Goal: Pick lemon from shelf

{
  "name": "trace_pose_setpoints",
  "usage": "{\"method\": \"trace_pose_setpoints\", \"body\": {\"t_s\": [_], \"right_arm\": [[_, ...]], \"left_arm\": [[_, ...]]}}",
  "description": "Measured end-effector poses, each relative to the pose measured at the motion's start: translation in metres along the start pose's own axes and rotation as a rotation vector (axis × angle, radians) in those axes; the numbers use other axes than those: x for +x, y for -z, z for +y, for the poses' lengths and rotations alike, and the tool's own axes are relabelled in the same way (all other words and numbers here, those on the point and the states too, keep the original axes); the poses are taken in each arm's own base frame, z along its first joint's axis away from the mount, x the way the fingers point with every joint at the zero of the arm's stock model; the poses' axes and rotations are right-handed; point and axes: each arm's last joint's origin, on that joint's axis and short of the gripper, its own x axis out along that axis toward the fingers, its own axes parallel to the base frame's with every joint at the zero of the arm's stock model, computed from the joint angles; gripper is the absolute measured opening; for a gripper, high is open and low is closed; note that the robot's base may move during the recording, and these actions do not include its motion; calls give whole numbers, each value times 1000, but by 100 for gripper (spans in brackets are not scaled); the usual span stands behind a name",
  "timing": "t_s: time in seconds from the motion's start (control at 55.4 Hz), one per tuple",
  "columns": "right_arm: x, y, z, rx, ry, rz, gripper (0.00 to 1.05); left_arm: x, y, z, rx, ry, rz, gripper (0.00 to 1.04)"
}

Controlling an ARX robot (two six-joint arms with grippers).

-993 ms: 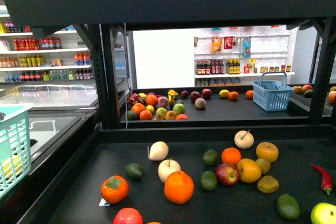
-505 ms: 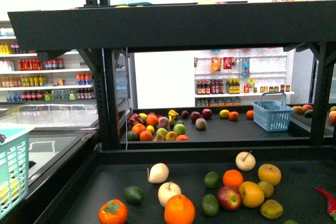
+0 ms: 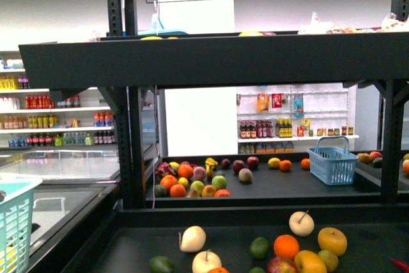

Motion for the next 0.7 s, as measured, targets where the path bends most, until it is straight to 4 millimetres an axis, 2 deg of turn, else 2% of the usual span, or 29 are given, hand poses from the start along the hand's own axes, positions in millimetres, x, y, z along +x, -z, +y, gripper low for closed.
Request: {"method": "trace_pose_setpoints", "body": {"t_s": [0.235,0.325,0.56,0.704], "right_arm": [[0,0,0,0,0,0,97],[0,0,0,0,0,0,97],[0,0,0,0,0,0,97],[0,0,0,0,0,0,97]], "left_arm": [[-5,9,9,1,19,4,3],[-8,11,18,1,-14,-1,3],[-12,20,18,2,-4,-8,3],[-22,23,18,3,-5,-4,3]]}}
